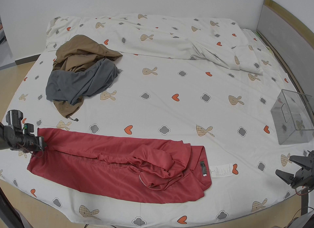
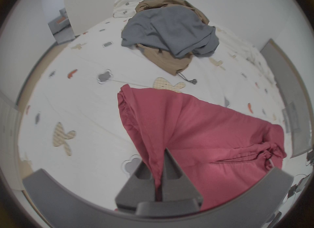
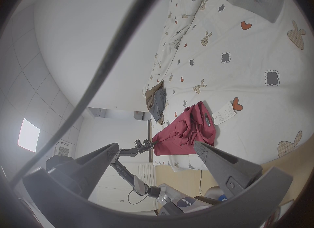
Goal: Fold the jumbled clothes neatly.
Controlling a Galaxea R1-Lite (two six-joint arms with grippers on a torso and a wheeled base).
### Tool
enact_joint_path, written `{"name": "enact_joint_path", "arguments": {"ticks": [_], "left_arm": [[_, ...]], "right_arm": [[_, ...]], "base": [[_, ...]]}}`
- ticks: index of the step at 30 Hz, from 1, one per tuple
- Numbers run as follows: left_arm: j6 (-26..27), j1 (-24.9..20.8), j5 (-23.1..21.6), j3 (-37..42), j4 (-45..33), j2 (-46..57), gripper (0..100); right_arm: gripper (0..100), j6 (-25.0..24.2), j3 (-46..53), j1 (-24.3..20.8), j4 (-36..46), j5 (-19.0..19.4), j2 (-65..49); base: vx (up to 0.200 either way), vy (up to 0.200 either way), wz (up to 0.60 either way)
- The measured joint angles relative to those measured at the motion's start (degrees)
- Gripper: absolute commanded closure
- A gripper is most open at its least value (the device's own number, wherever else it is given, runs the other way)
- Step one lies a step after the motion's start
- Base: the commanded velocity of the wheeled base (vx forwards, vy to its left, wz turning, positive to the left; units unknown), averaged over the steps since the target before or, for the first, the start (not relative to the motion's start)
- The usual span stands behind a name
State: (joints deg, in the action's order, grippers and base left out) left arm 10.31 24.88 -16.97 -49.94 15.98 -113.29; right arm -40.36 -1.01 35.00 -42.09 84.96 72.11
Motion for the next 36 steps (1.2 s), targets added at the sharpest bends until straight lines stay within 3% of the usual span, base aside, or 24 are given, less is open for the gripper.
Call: {"name": "enact_joint_path", "arguments": {"ticks": [7,16,26,36], "left_arm": [[-0.74,-7.41,2.58,-1.65,-10.41,4.89,100],[-9.41,-21.36,3.01,-11.08,-29.48,11.01,100],[-18.30,-38.16,6.83,-18.74,-33.96,13.18,100],[-23.59,-49.52,11.28,-25.11,-35.24,9.62,100]], "right_arm": [[0,0.00,0.00,-0.02,0.00,0.02,-0.02],[0,0.02,0.00,-0.02,0.02,0.00,0.07],[0,-0.01,0.00,-0.02,0.09,0.02,0.07],[0,-0.06,0.00,-0.02,0.09,0.00,0.07]], "base": [[0.000,0.000,0.00],[0.000,0.000,0.00],[0.000,0.000,0.00],[0.000,0.000,0.00]]}}
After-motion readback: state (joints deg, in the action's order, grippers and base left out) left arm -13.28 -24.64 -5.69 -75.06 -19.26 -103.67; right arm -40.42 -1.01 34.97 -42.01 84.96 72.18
